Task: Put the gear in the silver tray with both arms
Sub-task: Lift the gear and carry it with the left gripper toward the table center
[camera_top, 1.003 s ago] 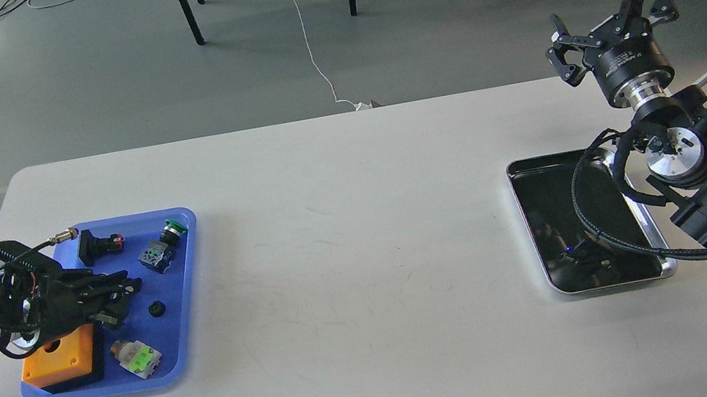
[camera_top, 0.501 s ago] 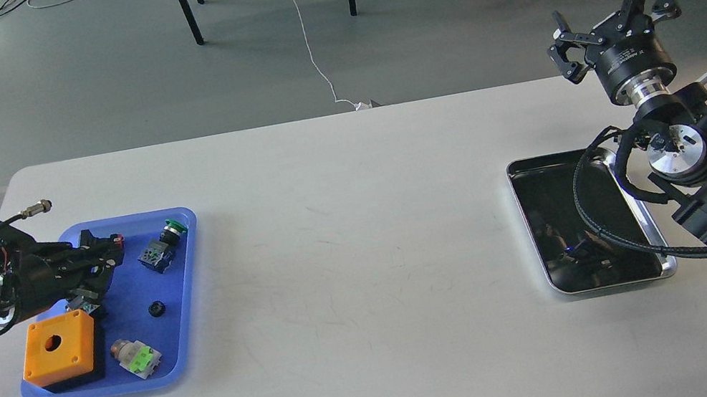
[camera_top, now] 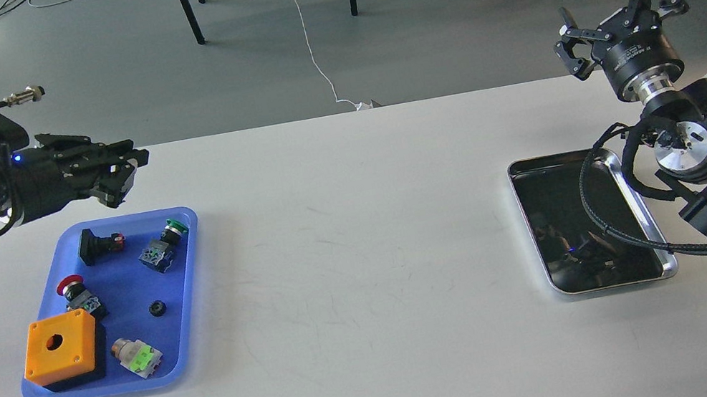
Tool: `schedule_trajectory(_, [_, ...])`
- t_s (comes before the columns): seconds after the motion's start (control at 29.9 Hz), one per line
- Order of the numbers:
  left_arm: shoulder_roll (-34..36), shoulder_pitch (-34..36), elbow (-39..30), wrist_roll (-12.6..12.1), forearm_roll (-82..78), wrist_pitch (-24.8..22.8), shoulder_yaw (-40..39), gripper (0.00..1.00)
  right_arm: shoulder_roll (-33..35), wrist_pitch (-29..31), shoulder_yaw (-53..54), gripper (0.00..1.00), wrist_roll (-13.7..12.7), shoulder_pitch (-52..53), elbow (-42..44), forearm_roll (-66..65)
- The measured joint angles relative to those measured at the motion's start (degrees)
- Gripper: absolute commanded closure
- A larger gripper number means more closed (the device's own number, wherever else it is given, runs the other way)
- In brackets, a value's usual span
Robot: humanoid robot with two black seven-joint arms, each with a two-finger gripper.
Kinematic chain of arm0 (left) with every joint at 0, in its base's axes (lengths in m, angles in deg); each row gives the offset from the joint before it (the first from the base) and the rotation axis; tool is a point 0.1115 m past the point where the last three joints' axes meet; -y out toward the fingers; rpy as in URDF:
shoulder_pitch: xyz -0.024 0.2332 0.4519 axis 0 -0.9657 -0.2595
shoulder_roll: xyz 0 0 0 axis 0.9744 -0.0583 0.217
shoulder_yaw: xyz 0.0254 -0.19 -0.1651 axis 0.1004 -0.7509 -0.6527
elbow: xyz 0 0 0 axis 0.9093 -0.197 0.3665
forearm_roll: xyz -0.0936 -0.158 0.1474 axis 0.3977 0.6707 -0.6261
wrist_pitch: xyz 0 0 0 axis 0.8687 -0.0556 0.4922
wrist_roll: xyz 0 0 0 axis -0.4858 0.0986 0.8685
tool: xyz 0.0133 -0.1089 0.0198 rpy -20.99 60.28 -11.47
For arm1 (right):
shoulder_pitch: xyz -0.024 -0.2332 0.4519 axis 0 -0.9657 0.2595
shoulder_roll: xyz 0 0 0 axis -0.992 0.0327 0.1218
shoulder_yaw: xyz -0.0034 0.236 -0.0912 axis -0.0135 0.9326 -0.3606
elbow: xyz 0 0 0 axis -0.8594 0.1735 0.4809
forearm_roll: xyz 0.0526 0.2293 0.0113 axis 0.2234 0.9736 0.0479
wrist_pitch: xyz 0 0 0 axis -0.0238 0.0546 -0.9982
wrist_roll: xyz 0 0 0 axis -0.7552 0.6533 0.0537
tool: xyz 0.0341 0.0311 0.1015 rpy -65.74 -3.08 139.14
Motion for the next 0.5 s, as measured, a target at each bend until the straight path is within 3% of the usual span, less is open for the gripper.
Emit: schedule_trajectory(0.5, [-22.2, 3.5, 0.0, 0.0, 1.2, -1.8, 0.9, 0.83, 3.5, 0.0, 0.0, 0.01, -0.1, -0.3, -0.1, 0.0])
